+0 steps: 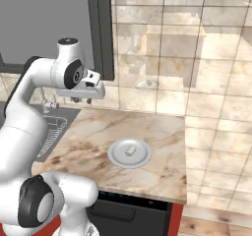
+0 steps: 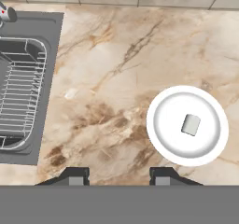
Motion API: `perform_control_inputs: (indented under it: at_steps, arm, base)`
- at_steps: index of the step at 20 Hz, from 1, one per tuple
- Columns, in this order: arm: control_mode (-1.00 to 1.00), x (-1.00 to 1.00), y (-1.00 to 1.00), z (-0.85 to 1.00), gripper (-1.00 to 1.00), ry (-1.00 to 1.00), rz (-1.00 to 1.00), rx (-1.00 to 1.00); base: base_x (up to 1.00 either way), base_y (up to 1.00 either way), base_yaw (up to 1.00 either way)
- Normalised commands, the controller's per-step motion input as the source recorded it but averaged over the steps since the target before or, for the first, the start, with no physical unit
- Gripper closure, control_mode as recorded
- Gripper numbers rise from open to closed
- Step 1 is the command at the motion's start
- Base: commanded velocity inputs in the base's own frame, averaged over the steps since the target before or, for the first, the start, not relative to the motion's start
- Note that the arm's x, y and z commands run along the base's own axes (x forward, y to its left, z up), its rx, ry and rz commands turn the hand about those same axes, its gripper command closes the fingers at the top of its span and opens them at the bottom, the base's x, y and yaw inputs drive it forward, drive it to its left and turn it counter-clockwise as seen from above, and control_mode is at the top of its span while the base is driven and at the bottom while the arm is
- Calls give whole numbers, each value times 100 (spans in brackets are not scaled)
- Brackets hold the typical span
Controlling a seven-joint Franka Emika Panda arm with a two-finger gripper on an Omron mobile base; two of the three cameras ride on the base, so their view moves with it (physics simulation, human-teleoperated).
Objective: Pick up the marshmallow and place it in the cup of hot chocolate on the dining counter.
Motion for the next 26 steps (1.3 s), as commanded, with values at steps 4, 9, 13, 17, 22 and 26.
perform_control_inputs:
  at_steps: [4, 9, 13, 17, 22, 26]
  arm:
    - [-100, 0, -17, -7, -100, 0, -6, 0]
    - [-100, 0, -68, -14, -100, 9, -24, 0]
    - [-100, 0, -70, -14, -100, 12, -25, 0]
    - [-100, 0, -40, -20, -100, 11, -19, 0]
    - [-100, 0, -30, -30, -100, 10, -9, 0]
    - [-100, 1, -36, -45, -100, 9, -4, 0]
  base:
    - [0, 0, 0]
    - [0, 0, 0]
    - [0, 0, 0]
    - [0, 0, 0]
    - [0, 0, 0]
    - [0, 0, 0]
